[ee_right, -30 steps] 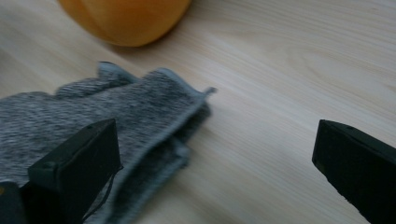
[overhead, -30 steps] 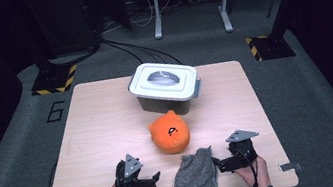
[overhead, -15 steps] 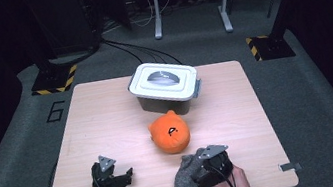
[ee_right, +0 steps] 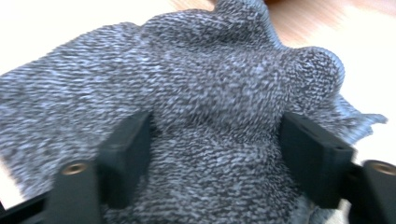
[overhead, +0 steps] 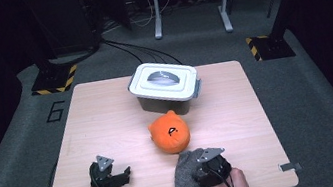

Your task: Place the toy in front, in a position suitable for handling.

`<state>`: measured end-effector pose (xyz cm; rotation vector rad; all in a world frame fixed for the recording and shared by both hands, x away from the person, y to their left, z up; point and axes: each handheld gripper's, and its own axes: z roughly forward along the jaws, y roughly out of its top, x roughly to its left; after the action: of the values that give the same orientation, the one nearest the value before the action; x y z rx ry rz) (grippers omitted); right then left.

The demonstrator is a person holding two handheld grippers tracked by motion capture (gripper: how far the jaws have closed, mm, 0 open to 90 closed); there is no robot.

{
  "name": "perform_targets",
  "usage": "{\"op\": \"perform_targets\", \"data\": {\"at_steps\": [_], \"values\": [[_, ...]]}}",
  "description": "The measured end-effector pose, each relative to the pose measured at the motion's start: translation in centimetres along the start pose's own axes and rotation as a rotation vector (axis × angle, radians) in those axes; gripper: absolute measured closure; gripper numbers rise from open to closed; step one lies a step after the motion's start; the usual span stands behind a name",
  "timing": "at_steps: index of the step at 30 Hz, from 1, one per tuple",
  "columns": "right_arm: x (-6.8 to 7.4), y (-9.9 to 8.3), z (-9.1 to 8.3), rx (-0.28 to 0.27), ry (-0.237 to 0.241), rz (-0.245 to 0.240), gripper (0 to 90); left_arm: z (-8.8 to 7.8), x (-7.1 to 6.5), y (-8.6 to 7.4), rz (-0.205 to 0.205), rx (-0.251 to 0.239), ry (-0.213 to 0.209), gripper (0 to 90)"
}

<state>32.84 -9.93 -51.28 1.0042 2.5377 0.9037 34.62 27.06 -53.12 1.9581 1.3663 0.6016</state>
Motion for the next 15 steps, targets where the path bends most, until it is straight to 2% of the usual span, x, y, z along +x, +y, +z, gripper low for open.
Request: {"op": "perform_targets", "data": {"at_steps": [6, 7, 8, 9, 11, 12, 15], "values": [[-0.4, -0.7, -0.7, -0.018, 0.012, 0.014, 55.6, 0.0, 0.0, 0.0, 0.001, 0.001, 0.0, 10.5], [-0.6, -0.7, -0.8, -0.019, 0.008, -0.001, 58.9, 0.0, 0.0, 0.0, 0.0, 0.0, 0.0, 10.5], [-0.5, -0.8, -0.9, -0.021, 0.015, 0.012, 62.0, 0.0, 0.0, 0.0, 0.001, 0.001, 0.0, 10.5], [-0.6, -0.9, -1.0, -0.019, 0.015, 0.001, 64.8, 0.0, 0.0, 0.0, 0.001, 0.002, 0.002, 10.5], [-0.5, -0.9, -1.1, -0.022, 0.022, 0.016, 69.2, 0.0, 0.0, 0.0, 0.002, 0.0, 0.001, 10.5], [-0.5, -1.0, -1.1, -0.029, 0.018, -0.004, 71.1, 0.0, 0.0, 0.0, 0.003, -0.001, 0.002, 10.5], [-0.5, -1.0, -1.5, -0.033, 0.019, 0.013, 73.6, 0.0, 0.0, 0.0, 0.002, 0.0, 0.003, 10.6]]}}
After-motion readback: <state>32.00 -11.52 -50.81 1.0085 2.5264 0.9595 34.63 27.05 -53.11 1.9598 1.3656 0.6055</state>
